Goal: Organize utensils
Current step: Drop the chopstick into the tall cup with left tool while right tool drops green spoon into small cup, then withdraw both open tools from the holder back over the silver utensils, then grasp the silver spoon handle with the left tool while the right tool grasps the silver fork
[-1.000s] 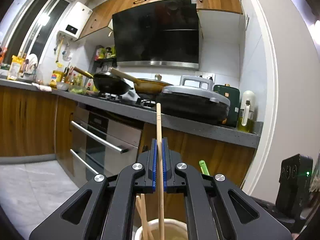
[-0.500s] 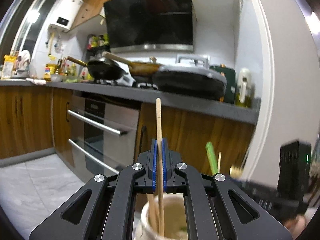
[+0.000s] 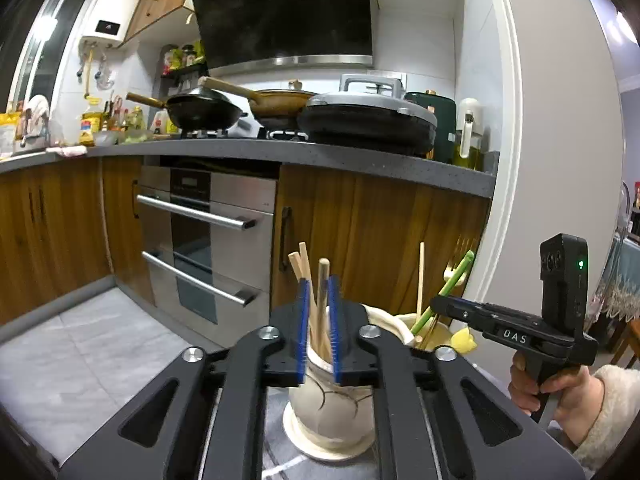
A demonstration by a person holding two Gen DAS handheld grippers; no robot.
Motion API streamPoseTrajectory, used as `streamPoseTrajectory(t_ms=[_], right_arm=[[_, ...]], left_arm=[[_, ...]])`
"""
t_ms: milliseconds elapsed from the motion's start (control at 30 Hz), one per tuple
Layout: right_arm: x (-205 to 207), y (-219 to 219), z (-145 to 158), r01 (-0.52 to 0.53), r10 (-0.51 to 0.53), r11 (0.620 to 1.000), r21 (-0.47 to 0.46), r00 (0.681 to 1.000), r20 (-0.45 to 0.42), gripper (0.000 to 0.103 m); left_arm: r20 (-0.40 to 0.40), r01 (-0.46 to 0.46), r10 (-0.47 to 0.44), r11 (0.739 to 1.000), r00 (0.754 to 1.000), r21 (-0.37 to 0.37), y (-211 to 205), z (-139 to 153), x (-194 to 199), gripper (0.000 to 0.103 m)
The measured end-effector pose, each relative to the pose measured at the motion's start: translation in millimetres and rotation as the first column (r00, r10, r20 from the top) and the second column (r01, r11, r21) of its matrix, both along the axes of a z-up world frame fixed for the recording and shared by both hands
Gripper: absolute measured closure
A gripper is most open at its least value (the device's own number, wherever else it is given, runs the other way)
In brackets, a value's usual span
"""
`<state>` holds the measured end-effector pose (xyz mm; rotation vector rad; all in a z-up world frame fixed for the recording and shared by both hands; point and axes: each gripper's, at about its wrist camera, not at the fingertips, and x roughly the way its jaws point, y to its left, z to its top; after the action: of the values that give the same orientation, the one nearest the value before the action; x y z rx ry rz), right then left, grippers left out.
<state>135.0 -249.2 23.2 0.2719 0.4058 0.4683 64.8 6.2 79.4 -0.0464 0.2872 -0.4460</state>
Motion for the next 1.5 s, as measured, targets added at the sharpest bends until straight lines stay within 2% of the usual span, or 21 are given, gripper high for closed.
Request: streamPoseTrajectory(t_ms=[133, 200, 267, 333, 400, 433, 500, 567, 733, 800, 1067, 1233, 1500], right_arm=[[-4.3, -0.4, 9.0, -0.002, 0.002, 1.000, -0.008, 1.000, 0.008, 0.089], [-9.2, -1.4, 16.9, -0.003, 0.003, 1.000, -0.007, 1.000, 0.025, 0.079], [-17.2, -2.9, 26.6, 0.005, -0.004, 1.000, -0.011, 0.999, 0.053, 0.075], [-26.6, -3.8, 35.6, 0.016, -0.014, 1.000, -0.024, 0.997, 0.070, 0.071], [-37.6, -4.5, 42.9, 0.025, -0.021, 0.999, -0.041, 0.996, 0.087, 0.053], [-45.3, -4.2, 46.4, 0.031, -0.025, 0.998, -0.056, 0.995, 0.096, 0.049], [-59.1, -2.6, 50.4, 0.050, -0.040, 0.994, -0.101, 0.994, 0.100, 0.027], [-70.2, -1.4, 50.2, 0.040, -0.028, 0.990, -0.133, 0.995, 0.093, 0.019], [-92.3, 3.0, 40.3, 0.021, -0.011, 0.976, -0.216, 0.999, 0.046, 0.012], [-100.8, 3.0, 31.9, 0.011, -0.006, 0.973, -0.232, 1.000, 0.019, 0.008], [-115.3, 9.6, -10.6, -0.022, -0.011, 0.955, -0.296, 0.994, -0.109, 0.008], [-118.5, 18.4, -37.1, -0.055, -0.010, 0.949, -0.310, 0.979, -0.204, 0.008], [-116.7, 46.1, -67.7, -0.108, -0.004, 0.927, -0.360, 0.954, -0.299, 0.008]], left_arm=[[-0.002, -0.016, 0.017, 1.000, 1.000, 0.018, 1.0, 4.0, -7.6, 0.088], [-0.003, -0.027, 0.027, 0.999, 1.000, 0.033, 1.3, 5.8, -12.5, 0.086], [-0.004, -0.030, 0.030, 0.999, 1.000, 0.041, 2.6, 7.5, -18.8, 0.069], [-0.002, -0.036, 0.036, 0.998, 0.999, 0.046, 4.5, 9.3, -26.0, 0.063], [-0.004, -0.042, 0.042, 0.998, 0.999, 0.055, 7.0, 10.5, -35.3, 0.056], [-0.006, -0.045, 0.045, 0.997, 0.999, 0.061, 8.0, 10.4, -39.9, 0.050], [-0.012, -0.048, 0.049, 0.996, 0.999, 0.074, 9.1, 9.6, -47.7, 0.043], [-0.027, -0.055, 0.057, 0.996, 0.998, 0.077, 10.7, 7.1, -55.2, 0.030], [-0.056, -0.084, 0.090, 0.991, 0.994, 0.107, 11.7, -2.9, -73.4, 0.011], [-0.060, -0.093, 0.102, 0.987, 0.993, 0.129, 10.9, -7.6, -80.0, 0.010], [-0.160, -0.093, 0.123, 0.978, 0.979, 0.184, 10.5, -42.1, -98.3, 0.008], [-0.241, -0.087, 0.139, 0.973, 0.960, 0.215, 7.2, -71.6, -105.0, 0.008], [-0.316, -0.060, 0.135, 0.970, 0.939, 0.237, 5.7, -100.1, -112.6, 0.008]])
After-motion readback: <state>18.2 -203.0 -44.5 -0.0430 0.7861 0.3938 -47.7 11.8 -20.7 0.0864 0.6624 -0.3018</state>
